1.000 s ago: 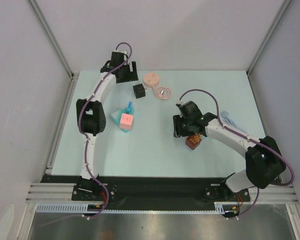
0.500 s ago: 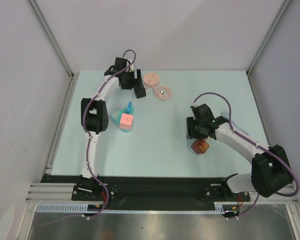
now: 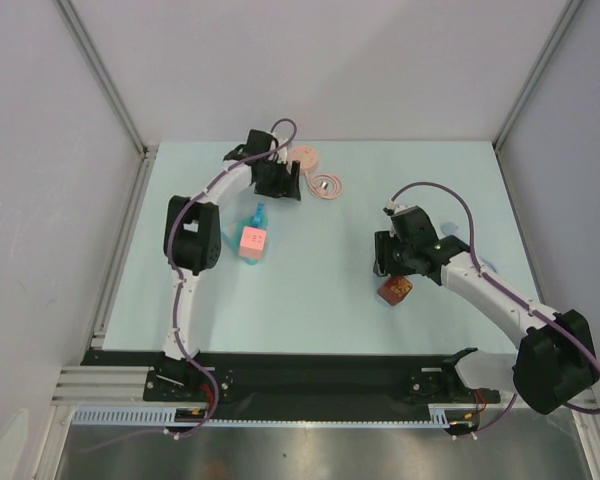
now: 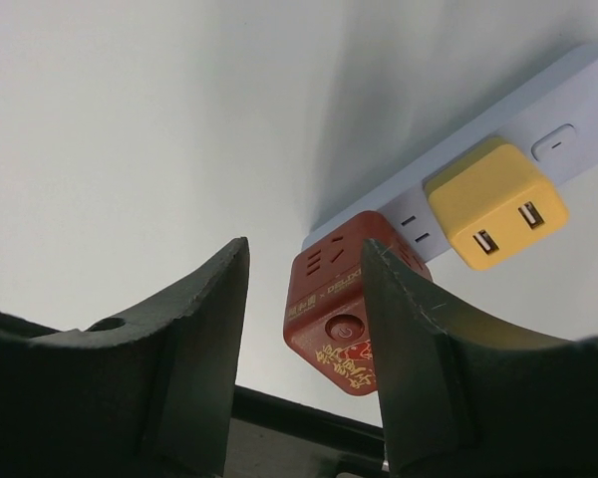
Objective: Insert the plug
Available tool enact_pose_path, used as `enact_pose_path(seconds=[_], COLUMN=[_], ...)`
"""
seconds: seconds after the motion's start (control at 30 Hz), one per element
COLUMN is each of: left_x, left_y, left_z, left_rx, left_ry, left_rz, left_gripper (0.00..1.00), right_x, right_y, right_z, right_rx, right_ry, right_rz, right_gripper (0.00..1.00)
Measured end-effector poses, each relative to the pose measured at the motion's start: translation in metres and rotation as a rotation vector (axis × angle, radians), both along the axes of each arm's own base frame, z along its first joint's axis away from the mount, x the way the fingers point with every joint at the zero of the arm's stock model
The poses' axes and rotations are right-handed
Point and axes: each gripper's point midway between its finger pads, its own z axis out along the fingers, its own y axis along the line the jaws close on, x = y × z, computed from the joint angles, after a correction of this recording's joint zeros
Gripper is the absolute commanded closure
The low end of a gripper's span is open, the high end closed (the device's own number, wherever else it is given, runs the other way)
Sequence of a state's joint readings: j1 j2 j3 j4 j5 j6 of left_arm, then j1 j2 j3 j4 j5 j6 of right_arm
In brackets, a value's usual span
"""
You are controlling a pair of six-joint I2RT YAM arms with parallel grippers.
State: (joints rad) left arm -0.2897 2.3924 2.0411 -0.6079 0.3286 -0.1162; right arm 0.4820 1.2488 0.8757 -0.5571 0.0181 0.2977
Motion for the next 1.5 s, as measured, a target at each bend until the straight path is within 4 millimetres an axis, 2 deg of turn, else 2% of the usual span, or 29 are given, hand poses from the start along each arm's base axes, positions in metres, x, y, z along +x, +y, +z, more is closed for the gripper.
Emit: enact_pose_path(seconds=[0.13,0.17,0.2,0.33,0.47,0.6,0.73,0.9,1.0,1.1,1.13,1.2,1.23,1.3,1.43,1.5], left_x=[-0.003,0.000,0.001,0.000,0.002,0.013,0.032,0.047,0.050,0.054,0.055,0.057,0.057,0.055,0.050,0.036], left_y=[-0.005,-0.003,-0.003,0.000,0.010,0.019,0.016,0.004,0.002,0.005,0.005,0.005,0.005,0.006,0.001,-0.002], left_z=[0.020,0.027,0.034,0.058,0.067,0.067,0.064,0.041,0.021,0.010,0.009,0.011,0.012,0.011,0.012,0.016], left_rx=[0.074,0.104,0.127,0.215,0.348,0.442,0.469,0.447,0.447,0.462,0.460,0.458,0.458,0.452,0.405,0.362], left_ry=[-0.080,-0.113,-0.147,-0.270,-0.363,-0.402,-0.440,-0.438,-0.411,-0.395,-0.394,-0.394,-0.392,-0.381,-0.351,-0.316], left_rz=[-0.044,-0.050,-0.074,-0.206,-0.307,-0.335,-0.344,-0.366,-0.373,-0.357,-0.351,-0.332,-0.326,-0.312,-0.279,-0.252], left_gripper=[0.11,0.02,0.00,0.00,0.00,0.00,0.00,0.01,0.11,0.35,0.50,0.70,0.85,1.00,1.00,1.00], right_x=[-0.002,-0.003,-0.004,-0.008,-0.009,-0.010,-0.012,-0.014,-0.014,-0.016,-0.016,-0.017,-0.017,-0.016,-0.017,-0.017], right_y=[0.001,0.001,0.002,0.003,0.005,0.008,0.010,0.011,0.010,0.009,0.009,0.008,0.008,0.007,0.007,0.007], right_z=[0.001,0.002,0.003,0.011,0.016,0.017,0.017,0.017,0.019,0.025,0.027,0.031,0.033,0.035,0.035,0.035], right_rx=[0.007,0.010,0.014,0.029,0.038,0.043,0.042,0.034,0.032,0.037,0.039,0.043,0.043,0.044,0.042,0.041], right_ry=[-0.003,-0.005,-0.007,-0.025,-0.044,-0.043,-0.043,-0.041,-0.049,-0.064,-0.071,-0.084,-0.088,-0.095,-0.094,-0.092], right_rz=[0.015,0.019,0.023,0.040,0.055,0.073,0.093,0.107,0.112,0.114,0.115,0.116,0.116,0.116,0.115,0.114], right_gripper=[0.45,0.44,0.44,0.43,0.41,0.40,0.39,0.38,0.38,0.38,0.38,0.38,0.38,0.38,0.38,0.38])
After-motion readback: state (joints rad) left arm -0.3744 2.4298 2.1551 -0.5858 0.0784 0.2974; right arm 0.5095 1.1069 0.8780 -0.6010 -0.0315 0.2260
